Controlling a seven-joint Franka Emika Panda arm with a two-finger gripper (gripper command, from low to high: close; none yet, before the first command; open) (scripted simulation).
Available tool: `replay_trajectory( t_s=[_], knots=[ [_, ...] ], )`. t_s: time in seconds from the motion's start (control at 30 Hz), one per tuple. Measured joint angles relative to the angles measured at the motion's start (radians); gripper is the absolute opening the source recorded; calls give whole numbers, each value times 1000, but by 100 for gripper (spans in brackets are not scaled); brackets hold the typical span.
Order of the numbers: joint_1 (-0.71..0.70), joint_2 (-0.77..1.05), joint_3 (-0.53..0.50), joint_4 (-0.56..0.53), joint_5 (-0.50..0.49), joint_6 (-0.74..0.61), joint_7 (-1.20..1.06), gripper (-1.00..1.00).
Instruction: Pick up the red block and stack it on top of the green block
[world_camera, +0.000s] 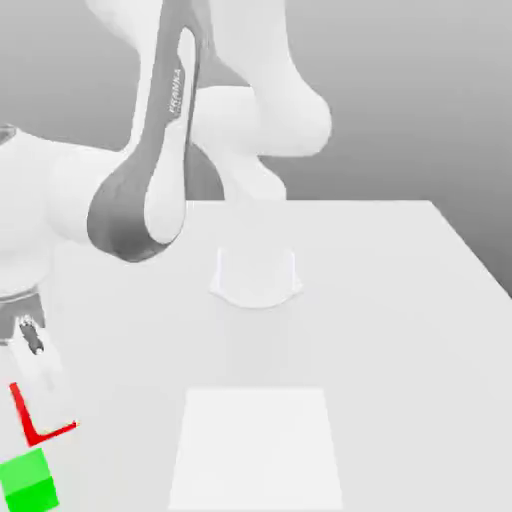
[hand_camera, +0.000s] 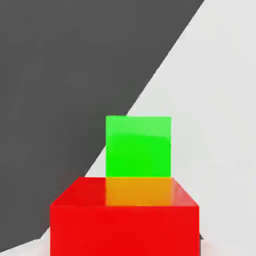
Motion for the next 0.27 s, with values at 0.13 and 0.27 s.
replay_trajectory(
  t_s=[0.13, 0.27],
  knots=[
    [-17, 103, 16, 19, 31, 83, -15, 100],
    [-17, 103, 16, 19, 31, 83, -15, 100]
  ],
)
